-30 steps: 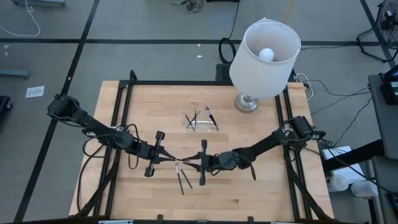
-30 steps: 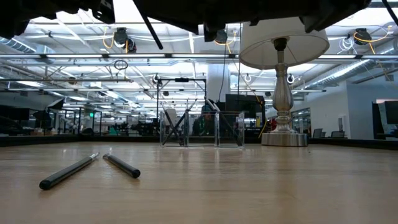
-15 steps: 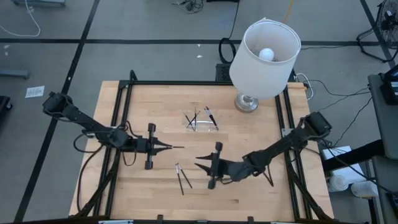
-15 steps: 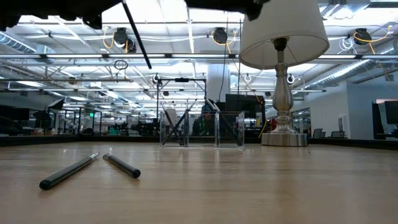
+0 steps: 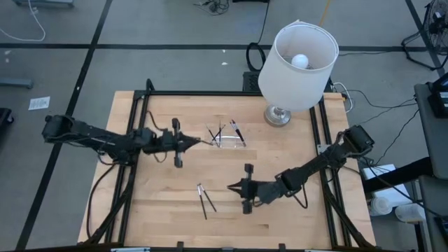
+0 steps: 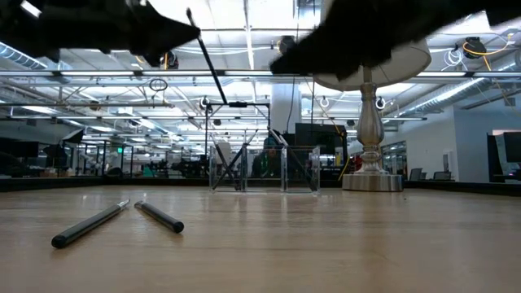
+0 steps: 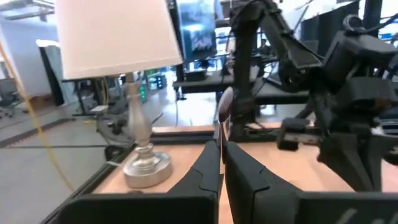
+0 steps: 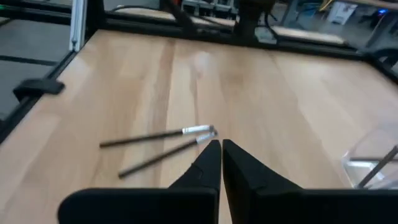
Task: Put items in baskets/containers
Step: Put the black foundation brush transparent organizer
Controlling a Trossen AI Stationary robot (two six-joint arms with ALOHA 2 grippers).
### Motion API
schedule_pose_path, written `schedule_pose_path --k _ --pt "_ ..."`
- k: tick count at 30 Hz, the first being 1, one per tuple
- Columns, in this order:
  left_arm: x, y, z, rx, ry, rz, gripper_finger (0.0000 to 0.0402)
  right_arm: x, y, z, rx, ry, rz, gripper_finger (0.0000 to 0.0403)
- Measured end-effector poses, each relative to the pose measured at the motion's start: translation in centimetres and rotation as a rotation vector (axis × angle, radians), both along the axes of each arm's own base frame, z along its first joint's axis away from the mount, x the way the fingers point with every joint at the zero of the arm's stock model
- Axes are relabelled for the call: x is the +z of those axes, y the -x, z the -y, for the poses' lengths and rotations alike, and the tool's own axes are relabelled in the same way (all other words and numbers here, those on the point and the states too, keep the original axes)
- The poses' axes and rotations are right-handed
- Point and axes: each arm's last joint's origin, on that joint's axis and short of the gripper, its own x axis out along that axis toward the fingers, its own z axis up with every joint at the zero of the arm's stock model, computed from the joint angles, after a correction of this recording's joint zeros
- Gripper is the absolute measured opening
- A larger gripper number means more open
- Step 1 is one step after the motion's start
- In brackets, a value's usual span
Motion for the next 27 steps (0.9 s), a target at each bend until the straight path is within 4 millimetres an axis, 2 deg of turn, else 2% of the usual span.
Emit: schedule_pose_path --k 6,11,14,19,27 --pt "-1.3 -1.4 -2.3 0.051 -0.028 -0.026 0.0007 -3.9 2.9 3.4 -0.078 -0.084 0.117 0.0001" --pt "-1.1 -3.4 -3.6 0.077 0.013 -0.049 0.0007 -5.4 4.9 5.4 0.053 -0.144 0.161 0.0" --pt "-0.6 -5.0 -3.9 0.076 0.031 -0.064 0.0007 -5.5 5.5 5.8 0.1 -0.158 0.189 0.0" --pt "-0.8 -7.4 -4.2 0.071 -0.028 -0.116 0.0007 -5.9 6.5 6.5 0.069 -0.104 0.226 0.0" --pt "-3.1 -8.5 -4.4 0.088 -0.013 -0.206 0.0007 -5.8 6.9 8.0 0.019 -0.088 0.278 0.0"
